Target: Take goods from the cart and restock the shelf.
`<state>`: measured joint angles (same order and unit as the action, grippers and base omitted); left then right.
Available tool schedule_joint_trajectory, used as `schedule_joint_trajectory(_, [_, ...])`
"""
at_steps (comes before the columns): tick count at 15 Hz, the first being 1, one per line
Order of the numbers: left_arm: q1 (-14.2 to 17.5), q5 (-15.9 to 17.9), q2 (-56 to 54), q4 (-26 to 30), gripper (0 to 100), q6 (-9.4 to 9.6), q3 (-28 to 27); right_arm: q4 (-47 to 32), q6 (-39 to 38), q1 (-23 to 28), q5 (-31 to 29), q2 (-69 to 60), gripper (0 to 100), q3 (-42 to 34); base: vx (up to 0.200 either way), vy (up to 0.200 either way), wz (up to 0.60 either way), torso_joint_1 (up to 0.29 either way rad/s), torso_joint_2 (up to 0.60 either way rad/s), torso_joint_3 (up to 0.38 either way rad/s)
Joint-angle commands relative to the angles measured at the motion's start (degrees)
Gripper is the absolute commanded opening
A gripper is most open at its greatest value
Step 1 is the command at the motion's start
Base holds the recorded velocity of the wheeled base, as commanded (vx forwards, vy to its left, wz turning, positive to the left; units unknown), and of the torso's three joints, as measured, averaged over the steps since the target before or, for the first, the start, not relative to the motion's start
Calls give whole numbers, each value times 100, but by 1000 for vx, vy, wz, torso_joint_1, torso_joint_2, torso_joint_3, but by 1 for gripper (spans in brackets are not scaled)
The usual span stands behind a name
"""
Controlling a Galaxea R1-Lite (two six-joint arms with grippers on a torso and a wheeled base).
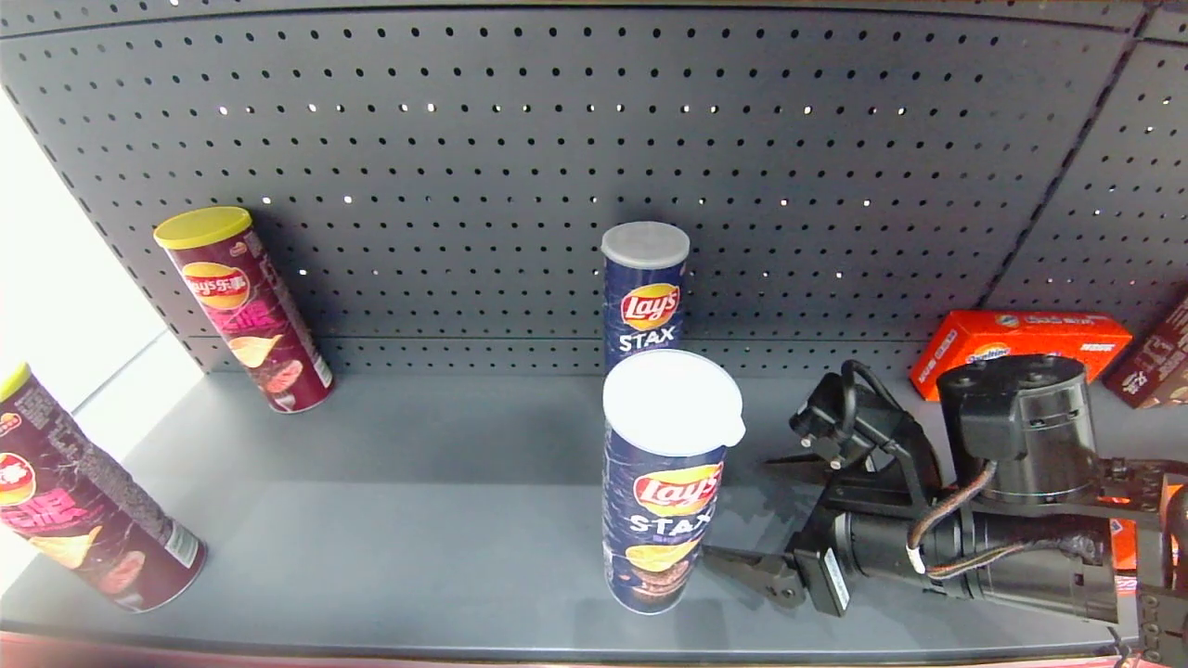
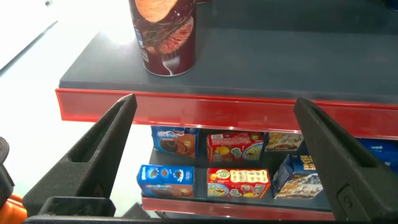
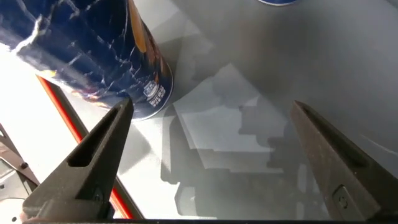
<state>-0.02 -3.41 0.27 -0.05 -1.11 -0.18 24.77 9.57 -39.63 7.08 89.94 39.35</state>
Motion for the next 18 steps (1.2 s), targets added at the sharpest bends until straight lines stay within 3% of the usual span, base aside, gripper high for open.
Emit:
schedule_joint_trajectory(1, [2,-1,8,-4,100,-3,1,1,1,43,4,-38,100,11,0,0,0,0,0,0])
schedule_joint_trajectory(18, [2,-1,8,-4,100,-3,1,1,-8,-27,-5,-108,100,-15,0,0,0,0,0,0])
